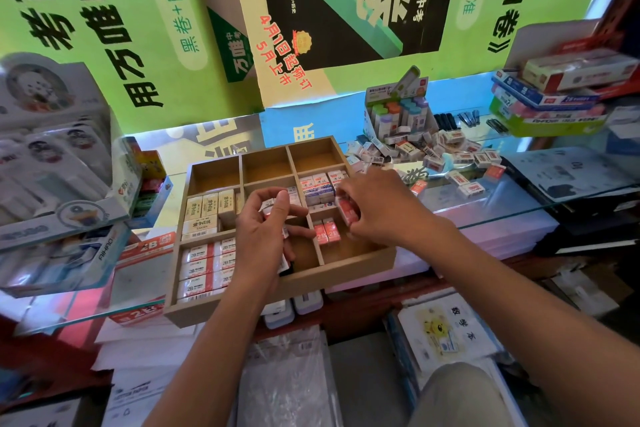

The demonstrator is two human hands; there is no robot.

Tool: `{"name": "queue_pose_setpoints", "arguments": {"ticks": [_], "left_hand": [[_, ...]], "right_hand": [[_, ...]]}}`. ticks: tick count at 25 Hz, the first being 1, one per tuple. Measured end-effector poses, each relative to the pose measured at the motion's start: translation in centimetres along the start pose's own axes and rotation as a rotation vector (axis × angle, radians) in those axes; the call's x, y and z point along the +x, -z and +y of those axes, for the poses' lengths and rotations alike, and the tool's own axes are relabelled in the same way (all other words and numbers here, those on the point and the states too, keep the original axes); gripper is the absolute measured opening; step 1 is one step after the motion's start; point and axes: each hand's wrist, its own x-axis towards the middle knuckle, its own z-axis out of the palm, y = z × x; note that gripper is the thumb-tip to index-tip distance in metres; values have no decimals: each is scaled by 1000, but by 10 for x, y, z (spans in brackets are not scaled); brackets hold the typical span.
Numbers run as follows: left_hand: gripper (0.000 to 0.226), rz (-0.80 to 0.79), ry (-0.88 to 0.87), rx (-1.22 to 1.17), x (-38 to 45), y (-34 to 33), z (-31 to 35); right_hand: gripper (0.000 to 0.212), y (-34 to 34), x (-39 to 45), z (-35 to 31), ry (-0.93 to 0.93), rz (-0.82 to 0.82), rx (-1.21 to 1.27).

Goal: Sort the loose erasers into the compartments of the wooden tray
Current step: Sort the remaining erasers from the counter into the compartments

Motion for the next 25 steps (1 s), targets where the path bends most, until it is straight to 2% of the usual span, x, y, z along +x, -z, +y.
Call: {"name": "queue_pose_setpoints", "arguments": {"ticks": [2,4,6,9,12,16,18,20,23,25], "left_hand": [[8,5,0,8,0,0,1],[7,4,-5,12,-1,0,1],[7,-3,-9,15,-2,0,1],[6,-3,-11,17,-1,0,1],[6,1,-8,18,0,0,0],[10,2,-8,0,1,1,-1],[20,3,-1,-33,2,1,-1],[29,-9,2,-78,2,3,-1],[34,0,7,-115,2,5,-2],[35,49,13,-90,2,4,-2]], "right_hand": [[46,3,0,4,-18,-152,-30],[53,6,0,3,8,-215,45],[56,8,-1,2,34,-220,39],[47,5,-4,2,112,-190,-116],[47,-2,-9,0,127,-115,-131],[50,-8,-9,1,70,-94,64],[46,-9,-10,4,58,-90,64],[38,-7,-11,2,55,-1,165],[28,-5,-11,-20,212,112,527],[28,-12,-12,-37,341,97,562]]}}
